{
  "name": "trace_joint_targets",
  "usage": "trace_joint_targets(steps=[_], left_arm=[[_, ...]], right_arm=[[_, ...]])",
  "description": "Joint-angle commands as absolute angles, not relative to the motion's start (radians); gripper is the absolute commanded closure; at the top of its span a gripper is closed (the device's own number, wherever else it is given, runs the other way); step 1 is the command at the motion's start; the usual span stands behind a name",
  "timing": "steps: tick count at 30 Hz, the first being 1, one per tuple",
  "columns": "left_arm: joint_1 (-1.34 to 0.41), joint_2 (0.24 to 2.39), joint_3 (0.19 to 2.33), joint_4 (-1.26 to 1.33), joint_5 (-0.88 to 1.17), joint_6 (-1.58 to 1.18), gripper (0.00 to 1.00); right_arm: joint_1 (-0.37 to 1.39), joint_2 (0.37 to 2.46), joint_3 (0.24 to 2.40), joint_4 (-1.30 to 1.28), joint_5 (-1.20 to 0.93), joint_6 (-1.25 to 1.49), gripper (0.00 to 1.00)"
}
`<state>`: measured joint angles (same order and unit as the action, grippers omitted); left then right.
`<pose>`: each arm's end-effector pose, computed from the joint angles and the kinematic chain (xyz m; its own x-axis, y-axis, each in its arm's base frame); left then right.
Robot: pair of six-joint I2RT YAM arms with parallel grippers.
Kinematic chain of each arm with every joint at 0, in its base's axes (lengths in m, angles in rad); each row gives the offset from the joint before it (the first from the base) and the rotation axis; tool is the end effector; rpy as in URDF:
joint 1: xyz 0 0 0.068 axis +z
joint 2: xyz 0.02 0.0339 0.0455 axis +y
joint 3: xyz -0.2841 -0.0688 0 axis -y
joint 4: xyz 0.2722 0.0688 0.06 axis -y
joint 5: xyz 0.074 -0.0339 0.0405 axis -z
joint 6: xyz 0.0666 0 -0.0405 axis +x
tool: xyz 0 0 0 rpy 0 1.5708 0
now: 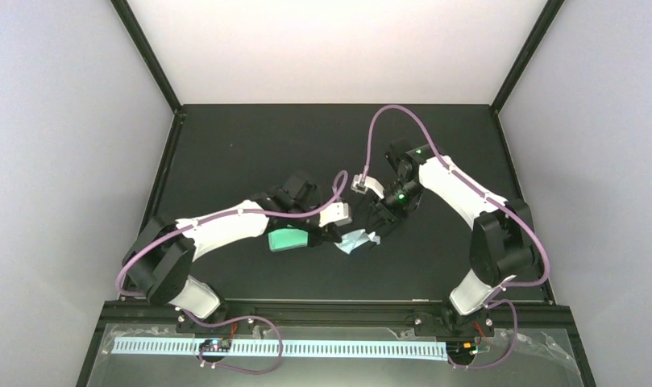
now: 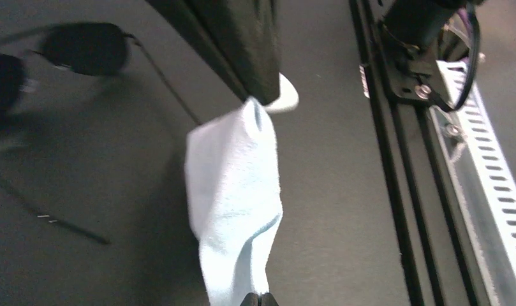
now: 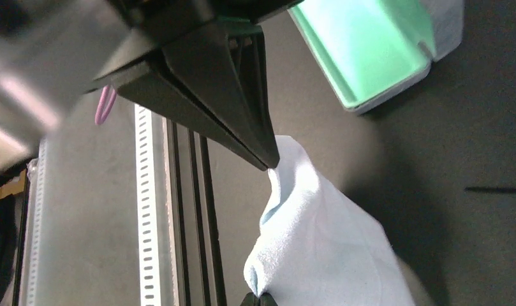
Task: Organize the sunglasses
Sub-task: Fold the glasses cleaning cloth at the center of the board.
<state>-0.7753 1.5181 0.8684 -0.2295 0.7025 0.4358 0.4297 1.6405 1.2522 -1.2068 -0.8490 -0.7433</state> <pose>0.2111 -0.2671 0.1842 -0.1489 0.5971 -0.7882 0.9833 0.0051 -0.1819 0.2624 0.1752 0.2314 -0.4941 -0.7183 -0.4899 -0.8055 0.1660 0.5689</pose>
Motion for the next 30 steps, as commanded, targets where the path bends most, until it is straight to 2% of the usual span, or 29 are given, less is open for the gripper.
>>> trace_joint_targets(steps=[1,6,15,24,30], left_arm=[[-0.725,1.455,0.95,-0.296,0.685,0.483,0.99],[-0.717,1.421,0.976,-0.379,0.652,0.539,0.99],[-0.785,1.38,0.855,-0.449,0.655,0.599,0.99],[-0.855,1.46,0.834,-0.469,0.692,0.61,0.99],[-0.86,1.501,0.849,-0.469,0.702,0.583,0.99]], right_arm=[[0.431,1.665,1.343,-1.223,-0.88,-0.722,0.99],[0.462,1.662,1.363,-1.241,-0.845,-0.739,0.99],[0.557,1.674,1.191,-1.187,-0.848,-0.775,0.99],[0.606,1.802,1.121,-1.173,-0.895,-0.784,0.99],[0.611,1.87,1.125,-1.147,-0.855,-0.733,0.99]])
